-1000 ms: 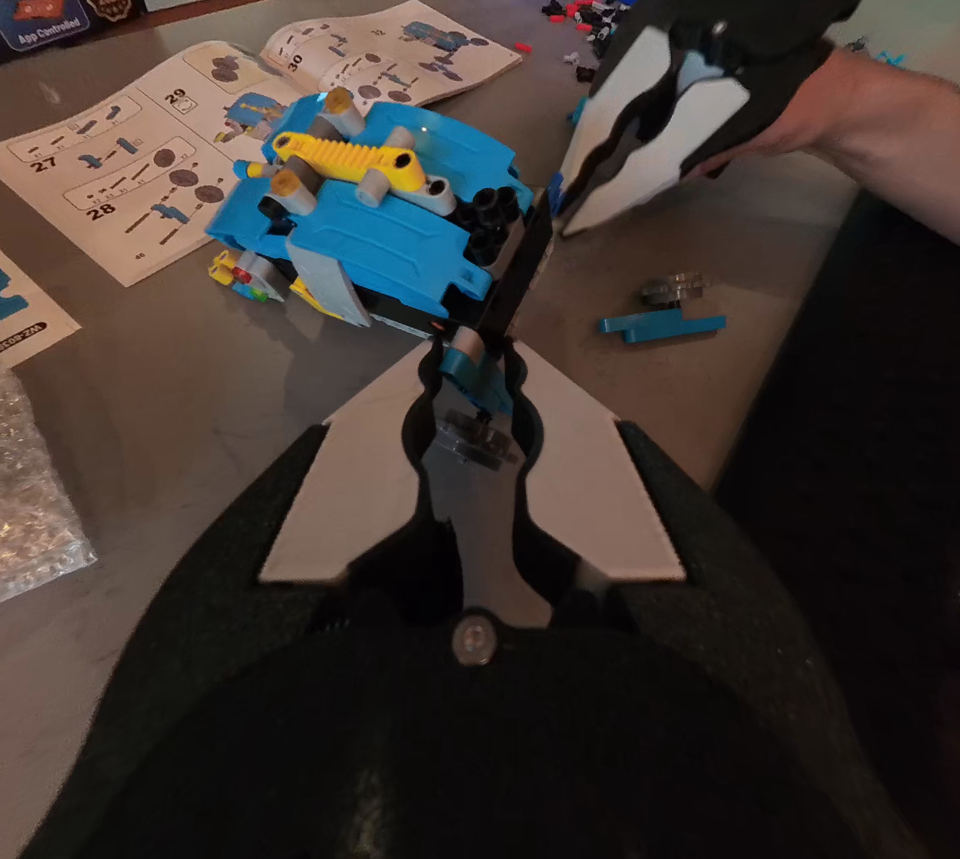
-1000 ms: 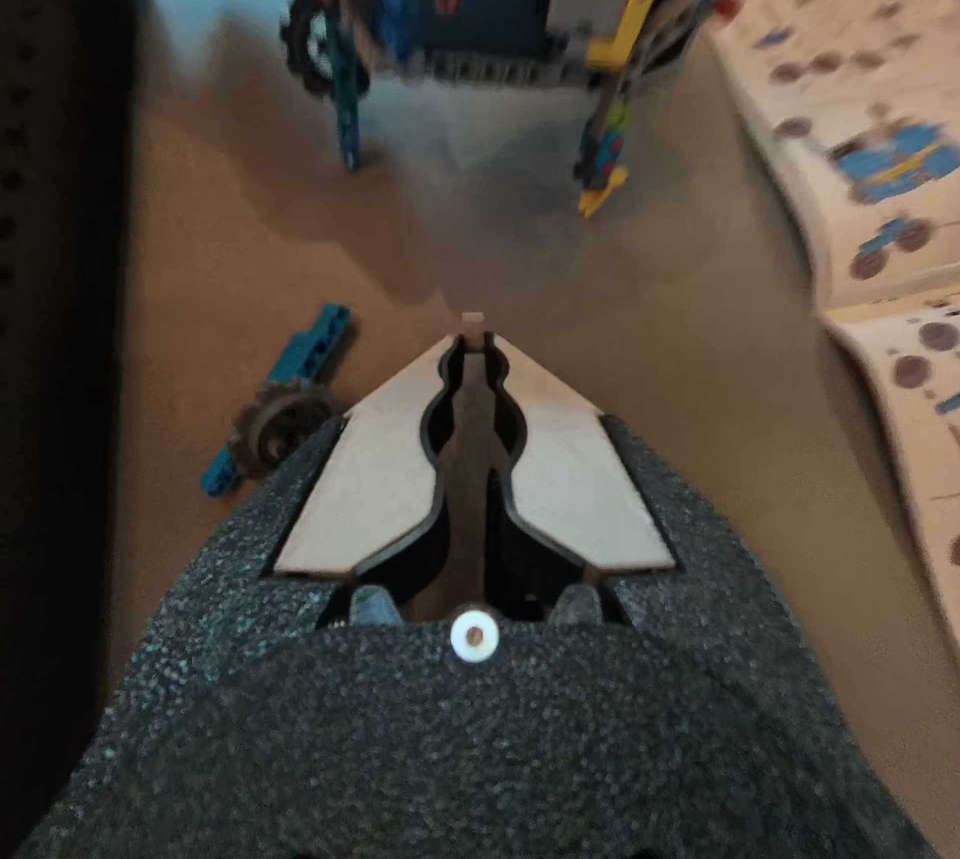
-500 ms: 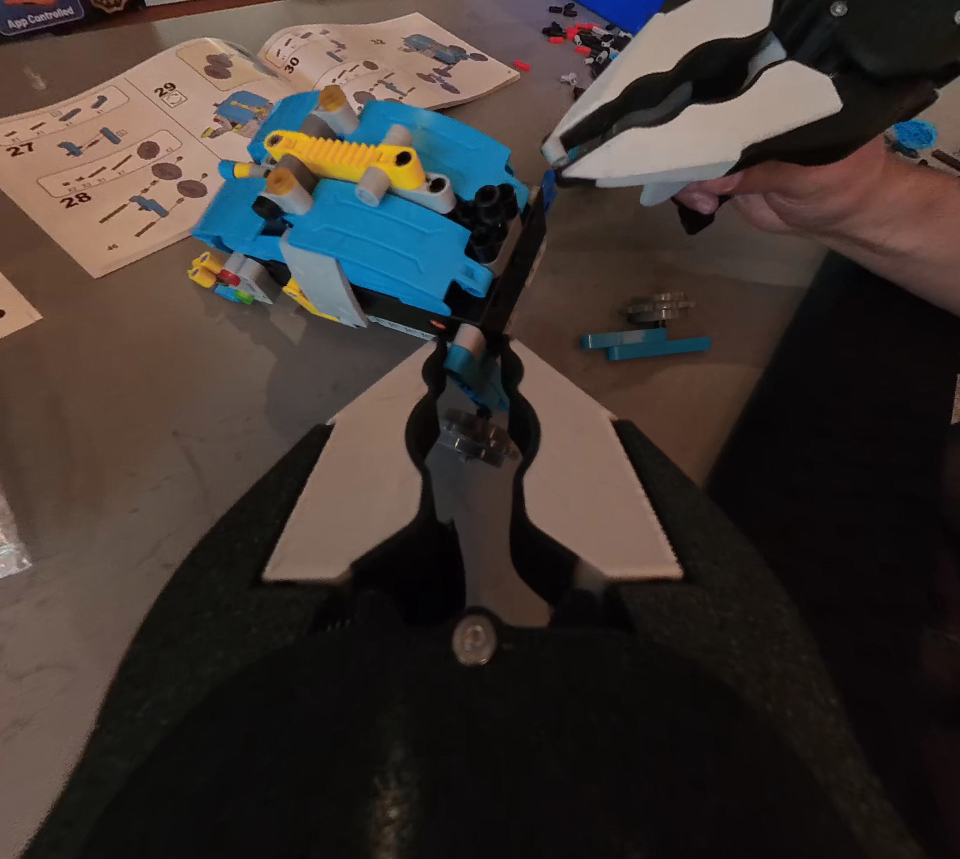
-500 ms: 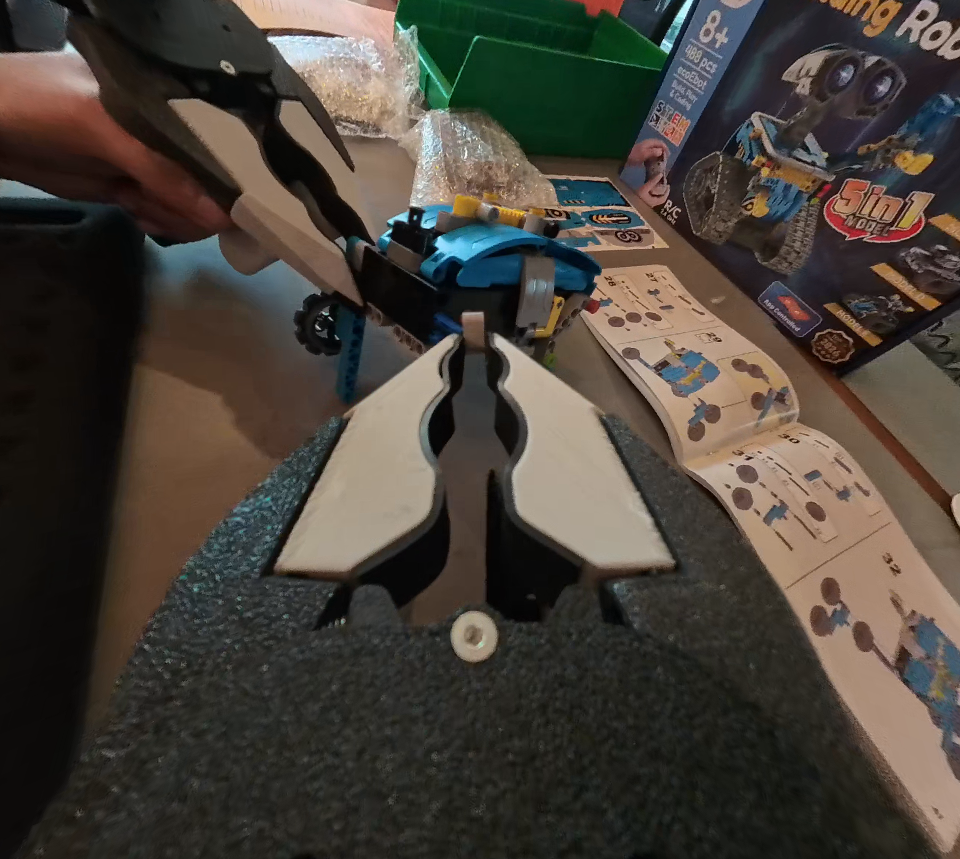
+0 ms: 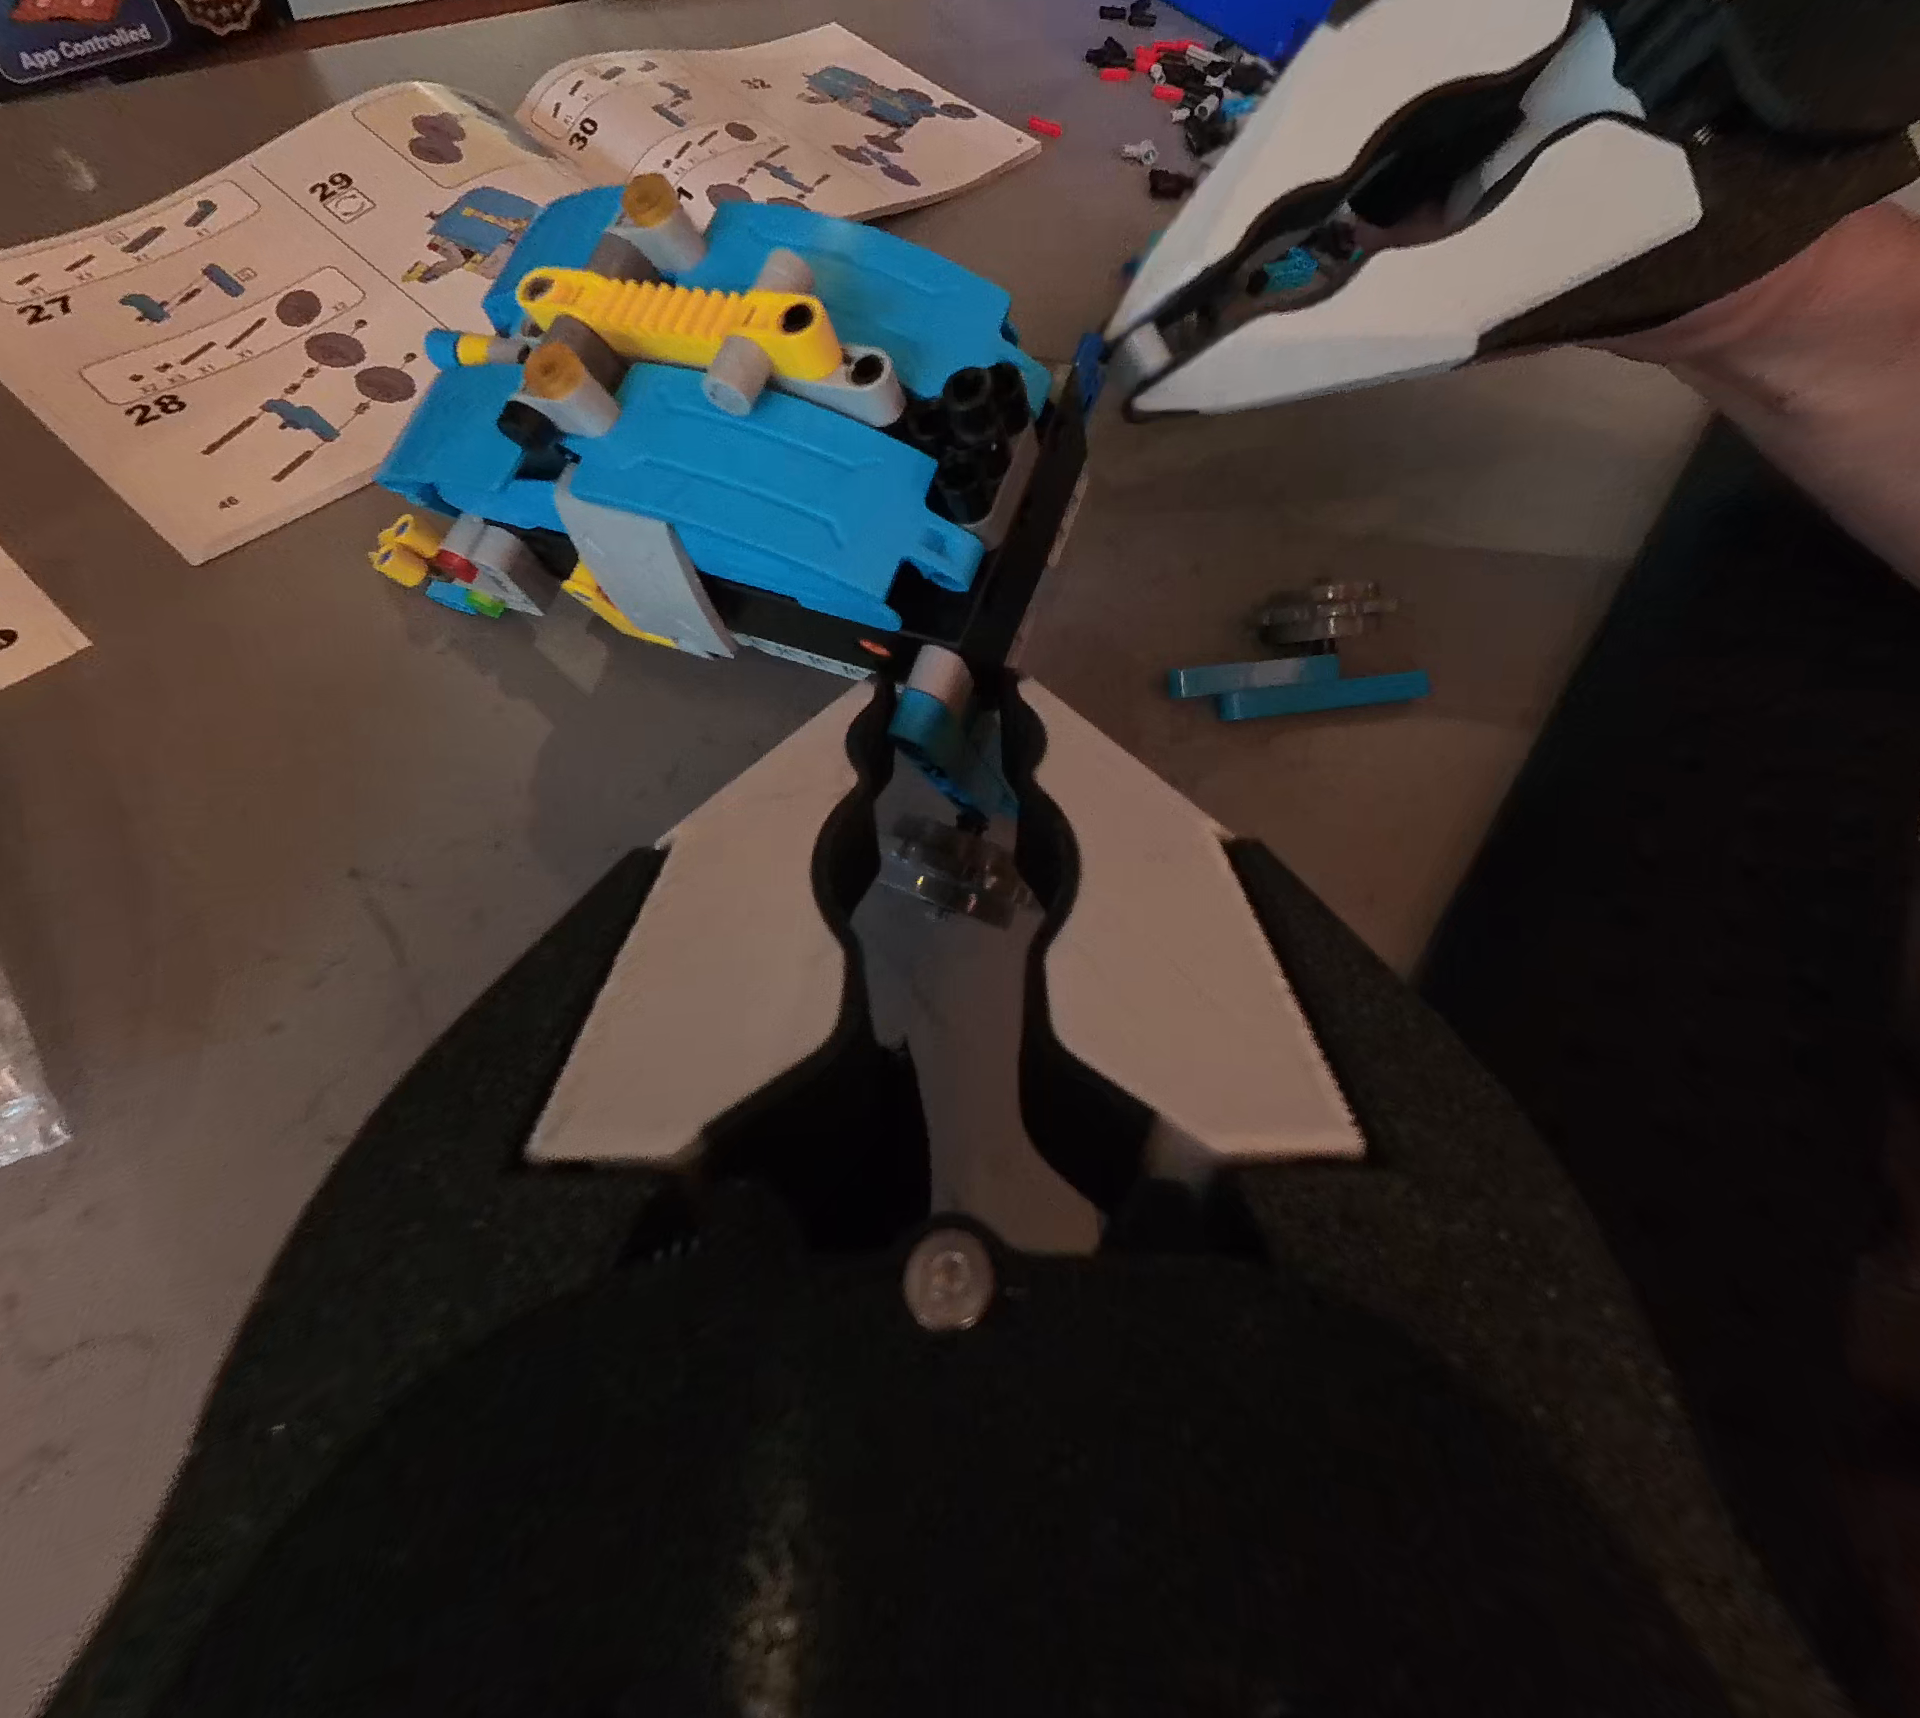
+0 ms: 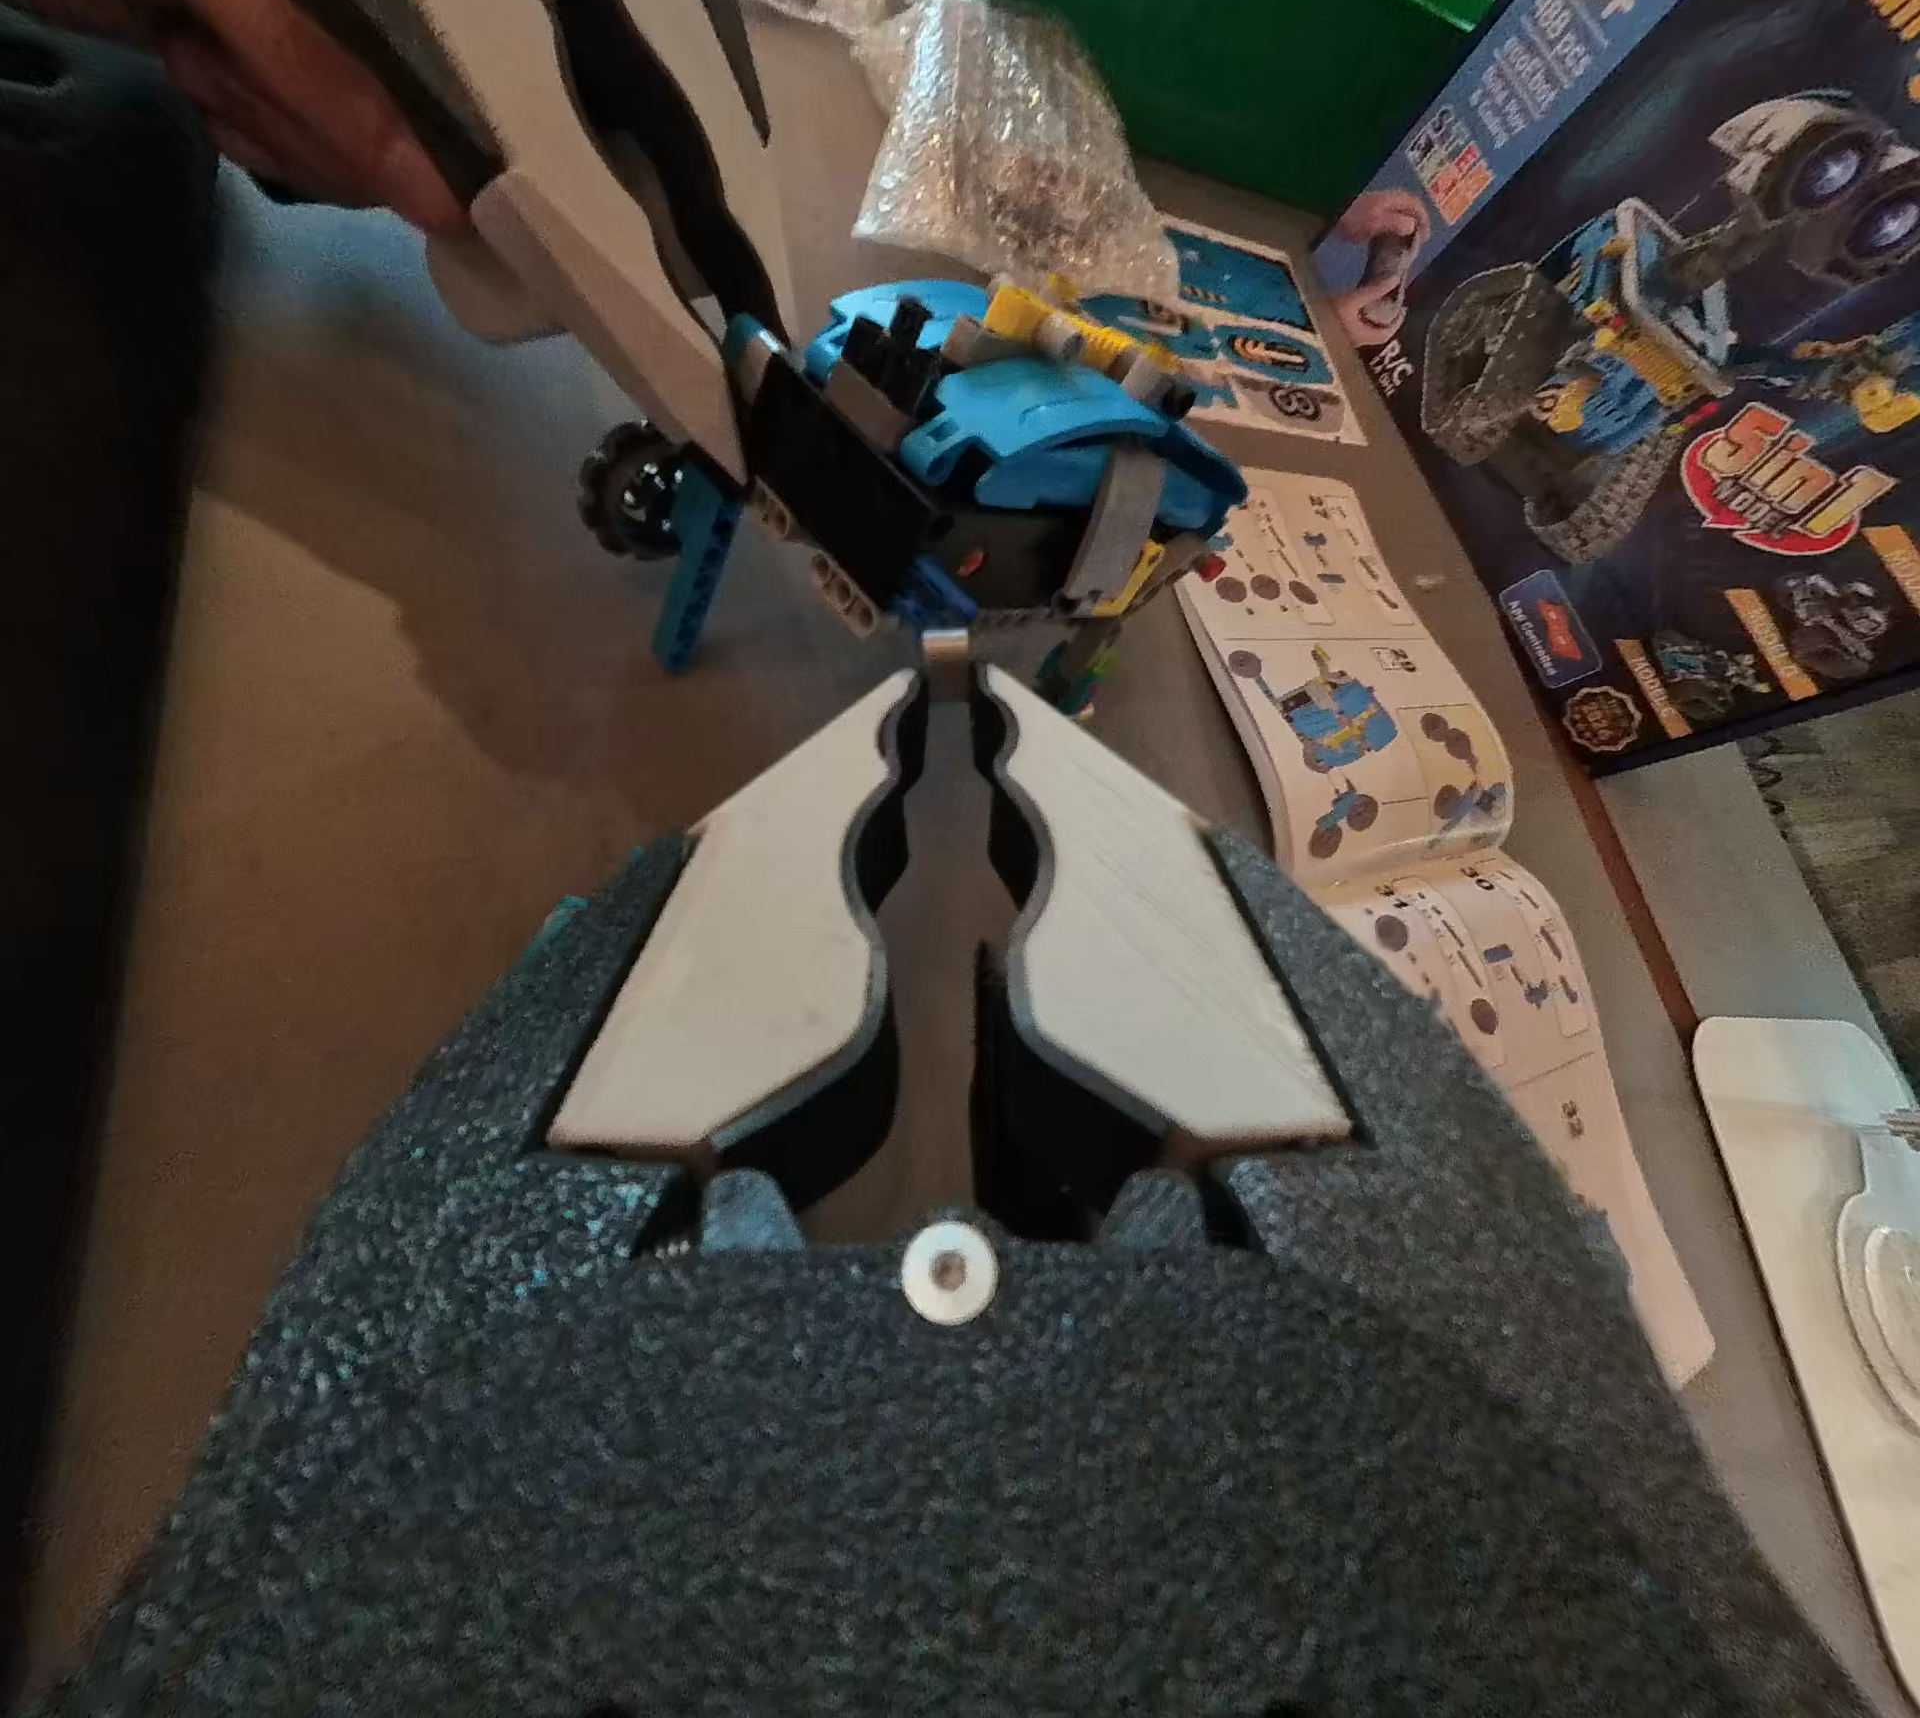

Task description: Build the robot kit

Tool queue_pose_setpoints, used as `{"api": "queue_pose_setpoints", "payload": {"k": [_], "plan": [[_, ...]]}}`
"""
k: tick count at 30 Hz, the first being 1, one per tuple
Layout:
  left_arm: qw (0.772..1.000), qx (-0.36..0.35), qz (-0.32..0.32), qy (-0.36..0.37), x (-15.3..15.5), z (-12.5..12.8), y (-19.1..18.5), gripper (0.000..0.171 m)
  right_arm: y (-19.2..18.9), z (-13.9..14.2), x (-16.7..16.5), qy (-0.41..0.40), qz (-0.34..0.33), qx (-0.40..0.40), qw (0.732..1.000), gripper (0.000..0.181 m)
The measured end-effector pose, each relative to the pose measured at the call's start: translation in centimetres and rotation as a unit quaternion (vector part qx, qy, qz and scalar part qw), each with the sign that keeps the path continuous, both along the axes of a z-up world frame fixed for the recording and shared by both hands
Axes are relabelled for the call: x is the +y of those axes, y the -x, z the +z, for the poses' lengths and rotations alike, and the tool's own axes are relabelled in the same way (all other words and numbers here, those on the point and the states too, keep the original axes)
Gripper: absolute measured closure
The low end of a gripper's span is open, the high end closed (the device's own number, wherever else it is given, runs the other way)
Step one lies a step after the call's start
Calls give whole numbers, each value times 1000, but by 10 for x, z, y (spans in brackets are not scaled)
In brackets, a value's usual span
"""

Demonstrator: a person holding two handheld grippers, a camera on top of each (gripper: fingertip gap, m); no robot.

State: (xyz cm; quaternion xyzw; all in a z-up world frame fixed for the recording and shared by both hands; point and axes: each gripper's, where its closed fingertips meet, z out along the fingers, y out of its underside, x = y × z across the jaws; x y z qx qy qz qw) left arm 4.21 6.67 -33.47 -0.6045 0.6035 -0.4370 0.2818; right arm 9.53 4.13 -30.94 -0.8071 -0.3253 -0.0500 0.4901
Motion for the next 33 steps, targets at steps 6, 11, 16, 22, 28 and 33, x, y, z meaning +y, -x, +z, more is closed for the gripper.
{"api": "queue_pose_setpoints", "payload": {"k": [6,11,16,22,28,33], "plan": [[997,24,66,-22,16,0,14,129,4,7,-17,-24,-1,81,996,173],[994,-80,76,4,-32,57,38,140,46,31,-29,-109,-27,-9,994,173],[992,-101,16,74,-82,74,43,150,96,37,-36,-147,13,-117,982,174],[994,-93,12,57,-84,71,51,164,107,39,-44,-151,22,-144,978,174],[988,-82,-128,-11,-104,75,63,165,117,38,-66,-60,119,33,991,160],[967,-32,-237,-87,-119,70,70,166,126,41,-91,47,212,175,960,161]]}}
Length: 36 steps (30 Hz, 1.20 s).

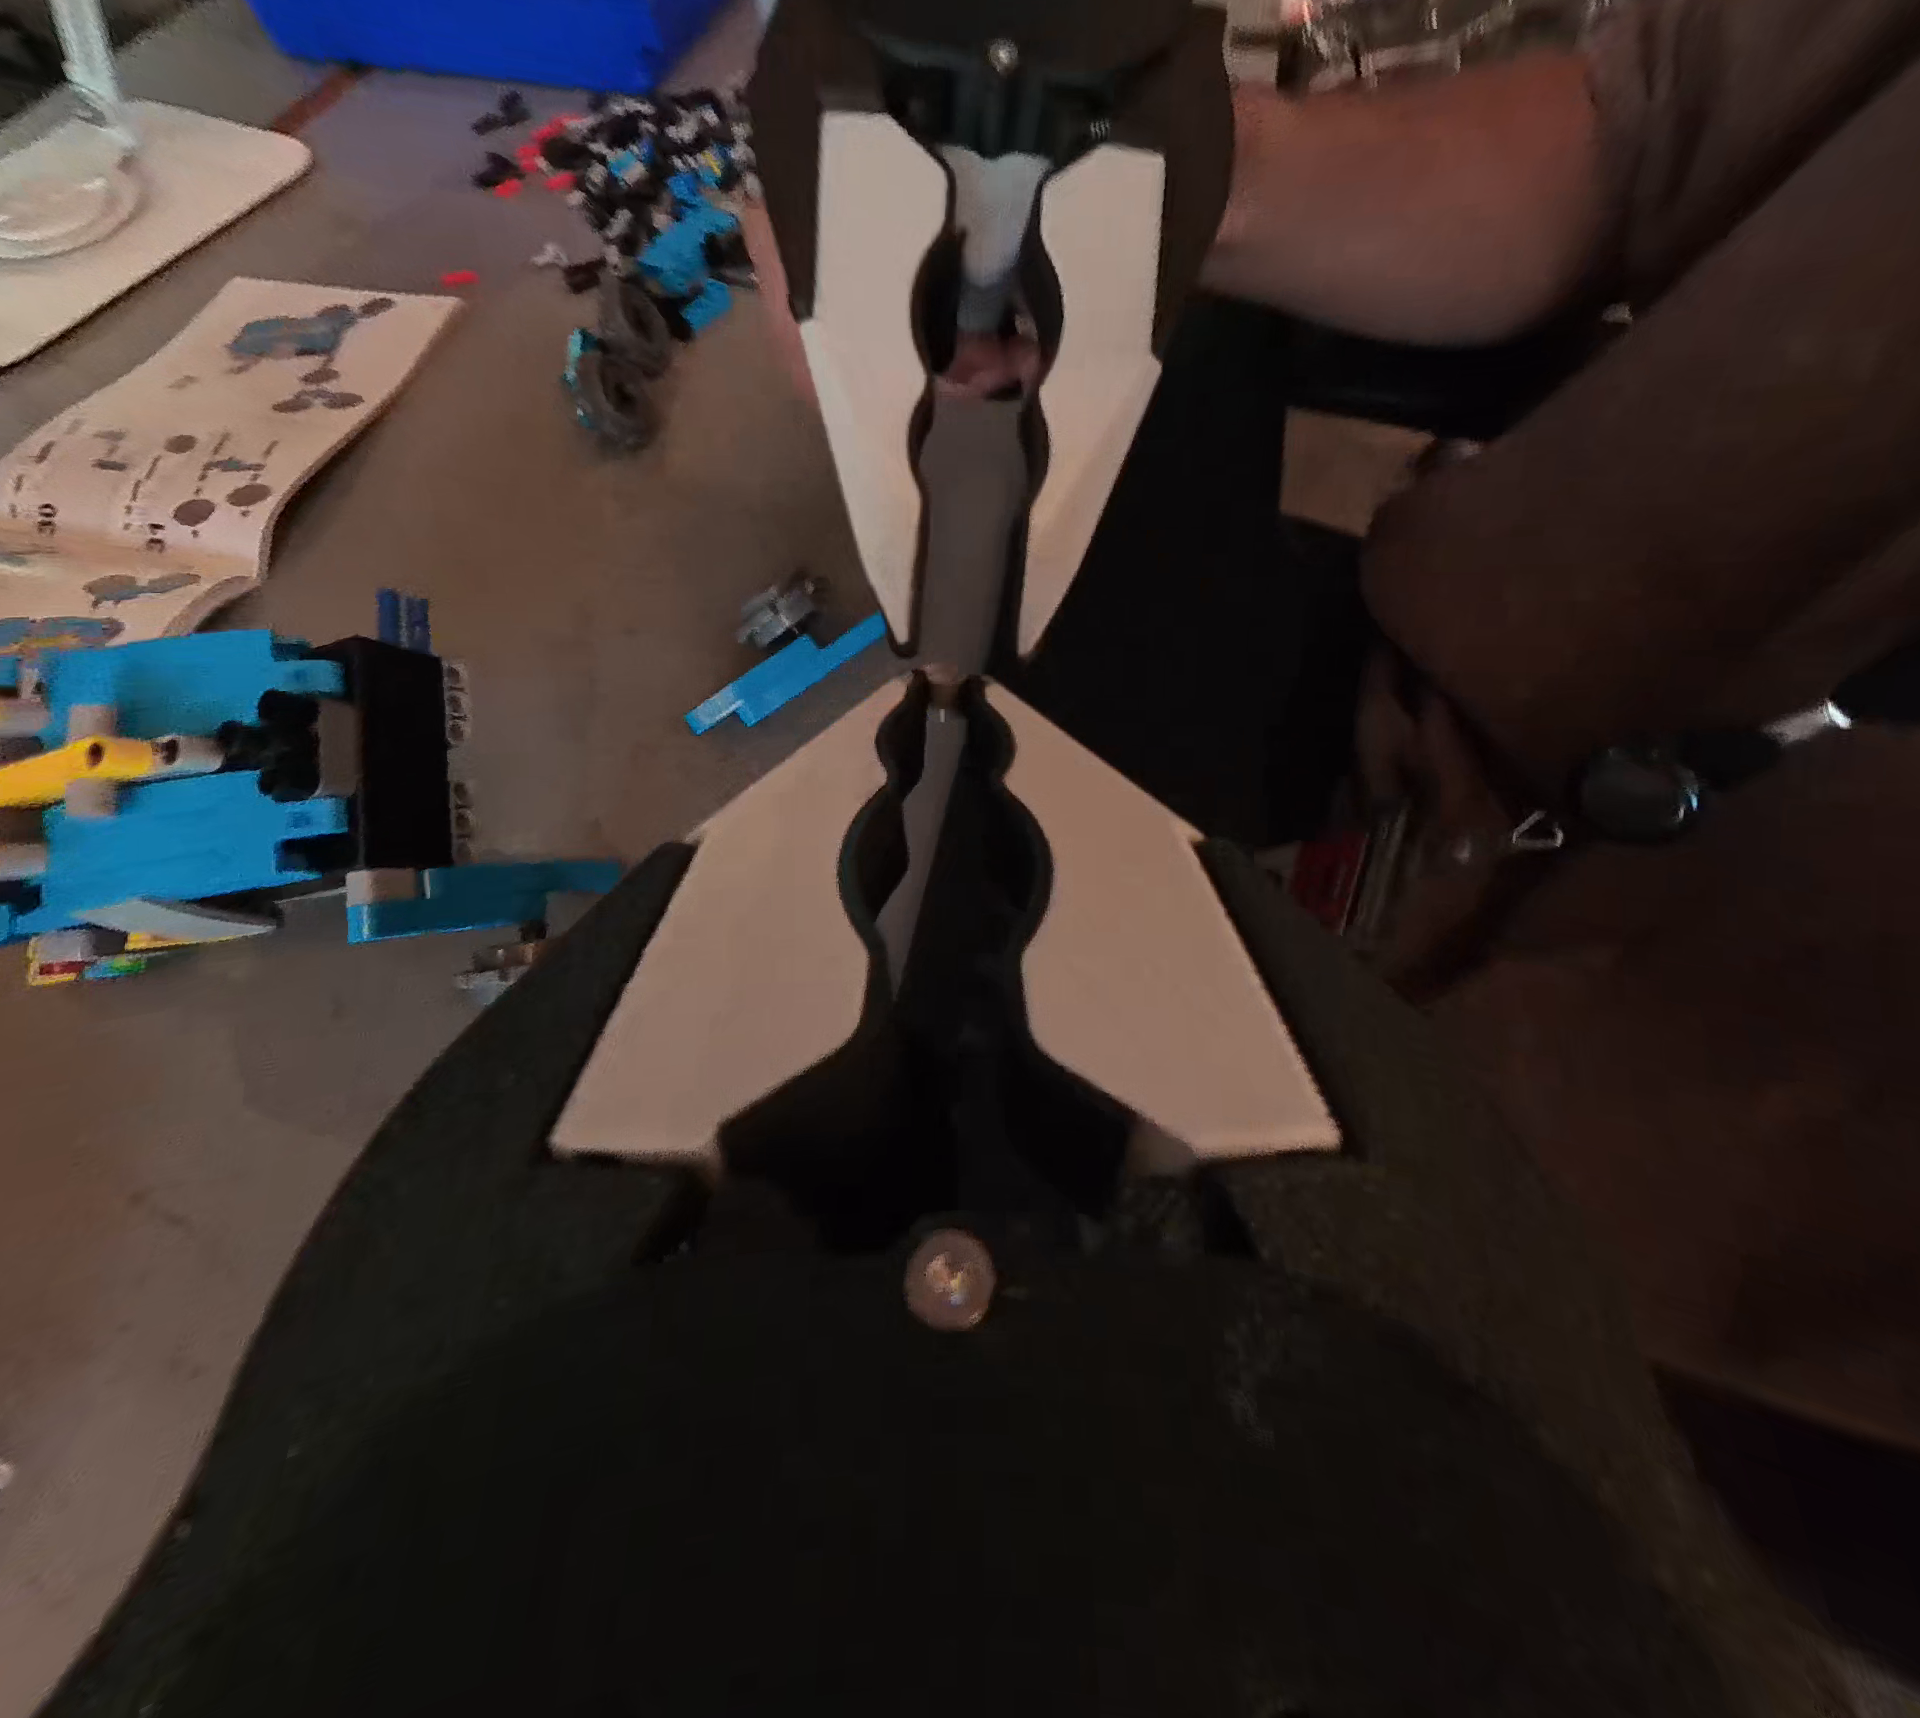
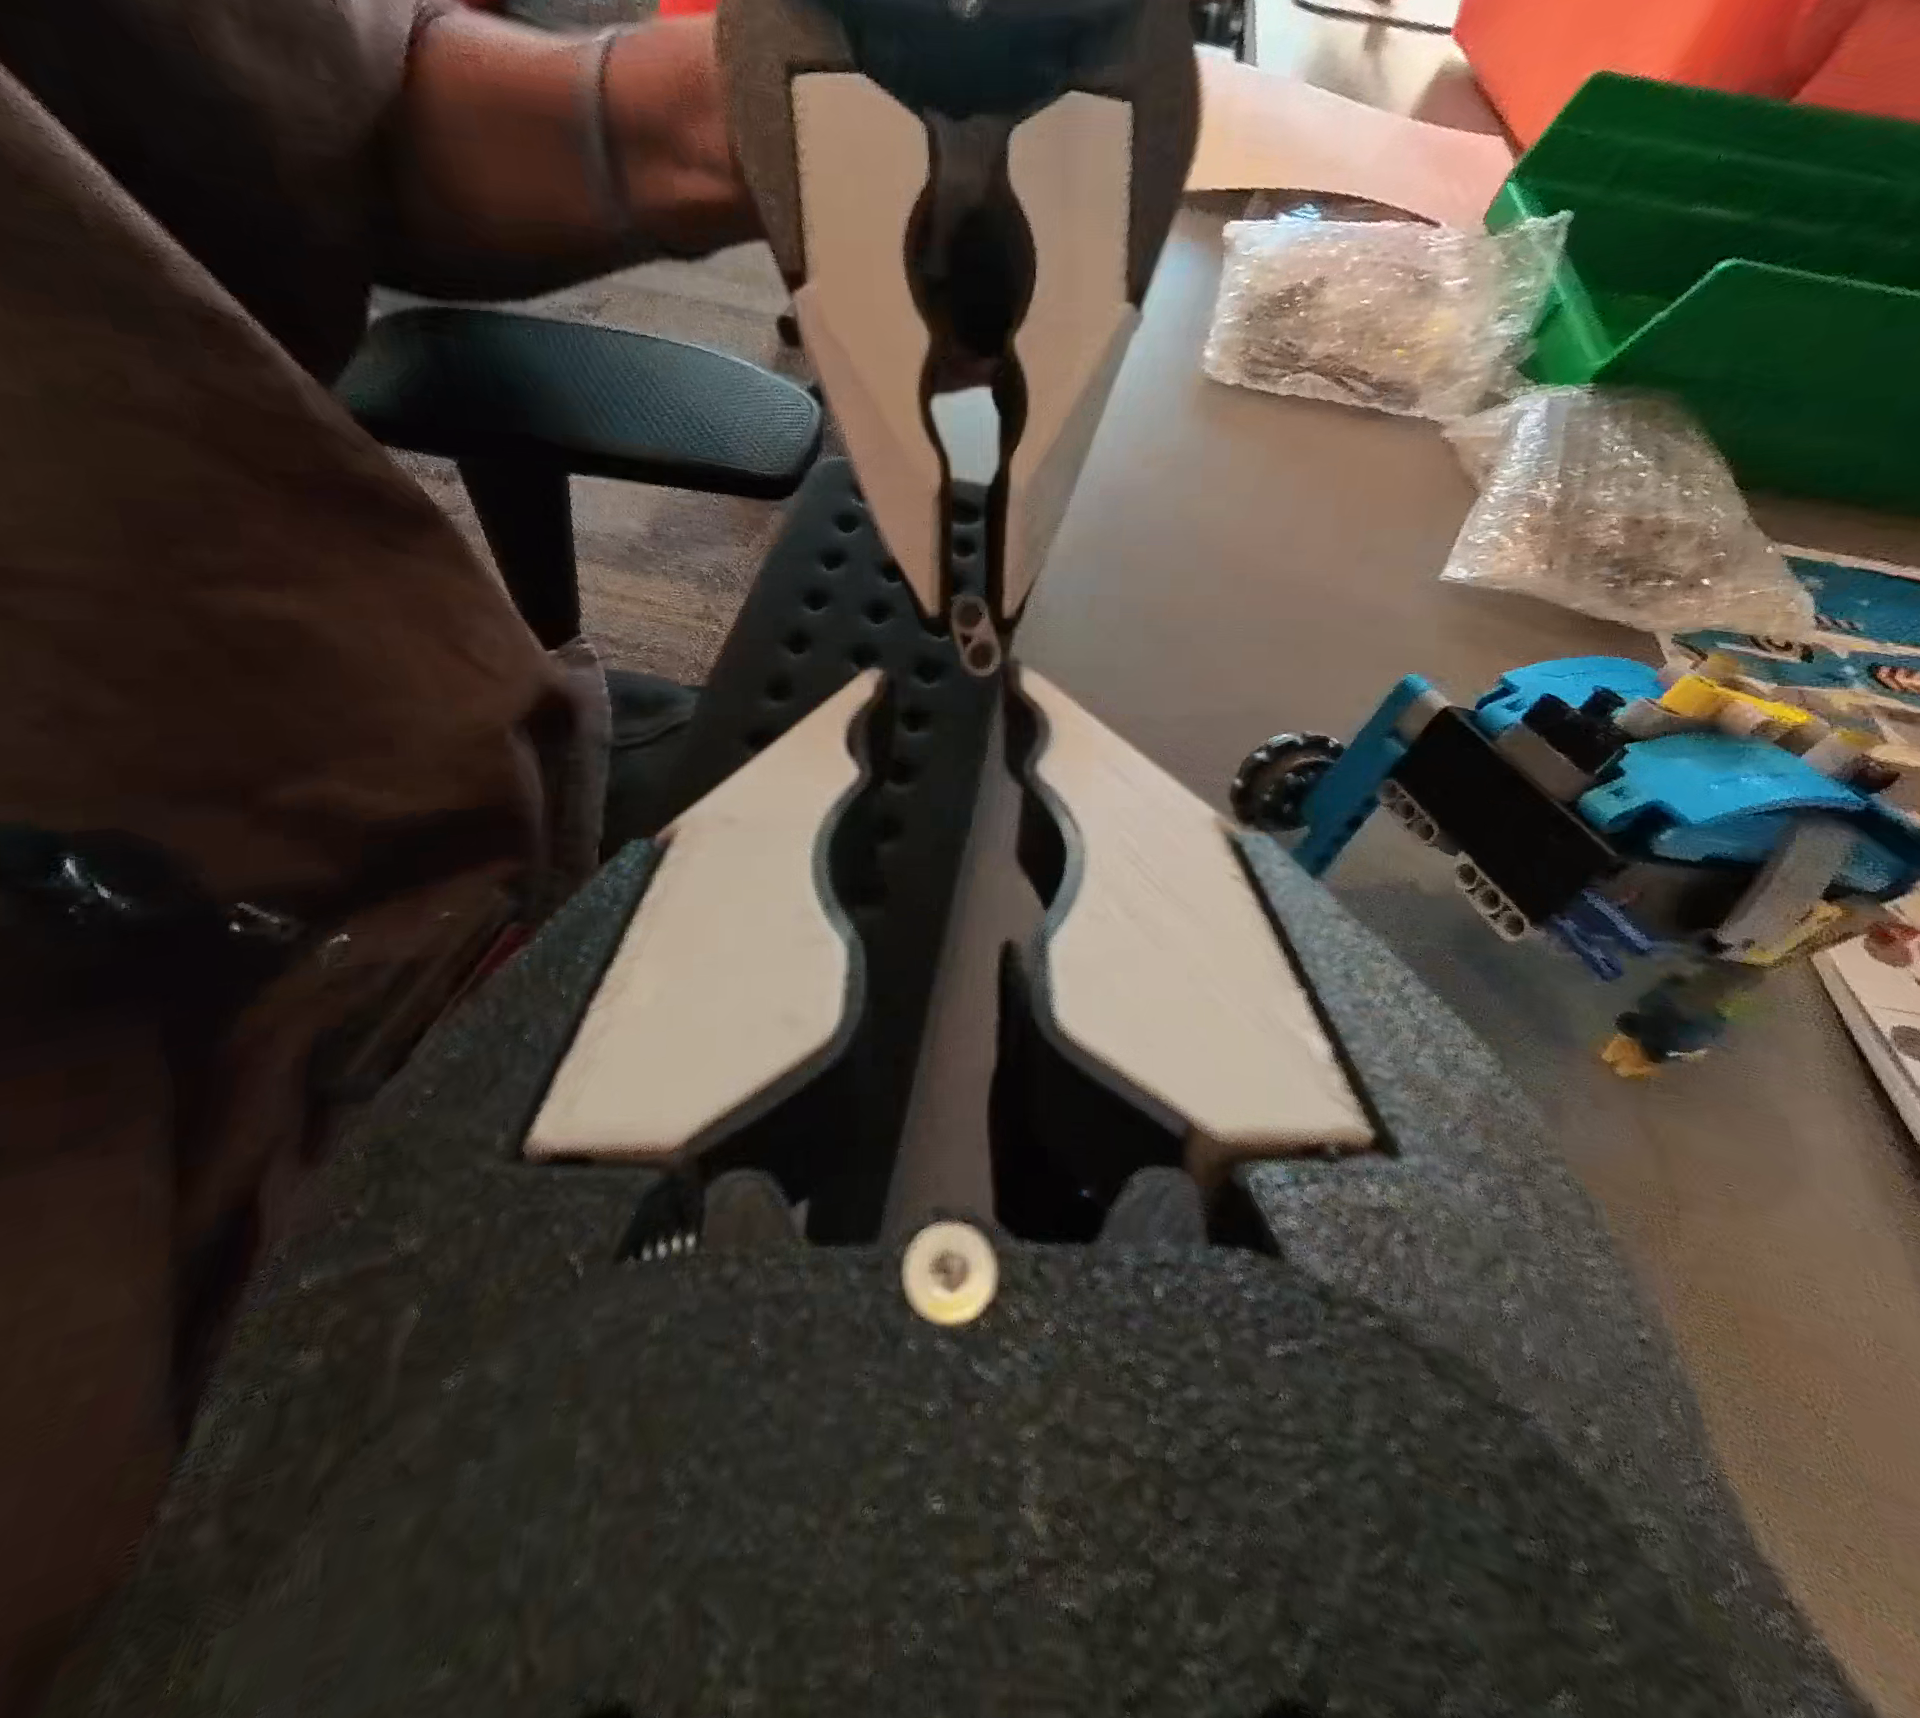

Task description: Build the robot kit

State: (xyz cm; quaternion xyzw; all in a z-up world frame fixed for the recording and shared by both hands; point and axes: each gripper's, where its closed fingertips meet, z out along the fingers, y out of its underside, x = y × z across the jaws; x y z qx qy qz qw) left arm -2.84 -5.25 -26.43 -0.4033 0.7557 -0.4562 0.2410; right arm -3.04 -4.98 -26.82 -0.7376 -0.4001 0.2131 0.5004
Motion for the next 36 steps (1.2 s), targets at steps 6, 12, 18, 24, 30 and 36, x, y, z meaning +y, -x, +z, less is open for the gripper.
{"api": "queue_pose_setpoints", "payload": {"k": [6,12,18,24,30,36], "plan": [[998,38,-41,-37,-6,-5,-7,166,-4,-5,2,-34,-10,-58,998,166],[998,45,-40,-27,-6,-5,-18,166,-15,-6,4,-40,-22,-55,997,173],[1000,12,-29,-1,-2,-7,-25,166,-19,-12,9,-23,-17,-5,1000,173],[996,-42,-22,72,-1,3,-29,166,-22,-1,12,-17,-1,88,996,170],[994,-64,17,93,12,2,-39,165,-32,-5,18,-21,-20,67,997,174],[962,-82,240,103,120,-13,-49,131,-110,-11,67,39,-112,49,992,174]]}}
